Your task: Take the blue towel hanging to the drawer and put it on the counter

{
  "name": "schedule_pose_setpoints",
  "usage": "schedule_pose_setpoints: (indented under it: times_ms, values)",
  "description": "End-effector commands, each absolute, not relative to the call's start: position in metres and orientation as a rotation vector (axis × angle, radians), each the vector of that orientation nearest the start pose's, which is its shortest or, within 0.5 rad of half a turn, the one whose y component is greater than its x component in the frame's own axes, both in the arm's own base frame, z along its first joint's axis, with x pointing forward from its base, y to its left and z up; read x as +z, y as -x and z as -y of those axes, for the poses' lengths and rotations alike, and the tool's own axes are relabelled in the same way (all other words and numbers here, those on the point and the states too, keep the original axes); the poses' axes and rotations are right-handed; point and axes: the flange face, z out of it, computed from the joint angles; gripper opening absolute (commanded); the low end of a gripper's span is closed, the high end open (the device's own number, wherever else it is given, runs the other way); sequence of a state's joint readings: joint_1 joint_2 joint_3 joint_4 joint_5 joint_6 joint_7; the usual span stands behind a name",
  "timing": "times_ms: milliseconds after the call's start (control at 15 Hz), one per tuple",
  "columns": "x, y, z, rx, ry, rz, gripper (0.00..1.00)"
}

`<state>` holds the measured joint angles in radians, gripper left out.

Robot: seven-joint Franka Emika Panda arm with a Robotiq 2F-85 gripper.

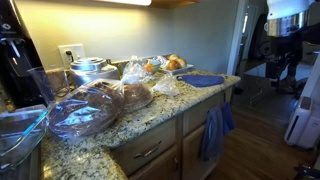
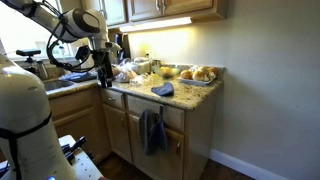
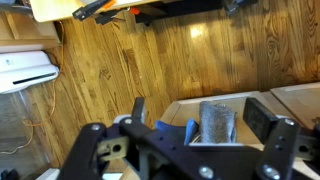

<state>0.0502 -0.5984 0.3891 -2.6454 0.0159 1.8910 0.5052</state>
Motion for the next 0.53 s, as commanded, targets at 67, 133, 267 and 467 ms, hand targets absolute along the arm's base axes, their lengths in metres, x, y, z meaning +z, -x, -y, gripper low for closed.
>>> schedule_pose_setpoints:
  times_ms: [67, 133, 267, 467]
  values:
    - [0.405, -0.312, -0.142, 0.149, 3.39, -0.264, 1.0]
    - [0.405, -0.312, -0.142, 0.148, 3.39, -0.264, 1.0]
    - [0.404, -0.318, -0.138, 0.156, 3.38, -0.267, 1.0]
    - [0.402, -0.338, -0.125, 0.118, 3.351, -0.308, 1.0]
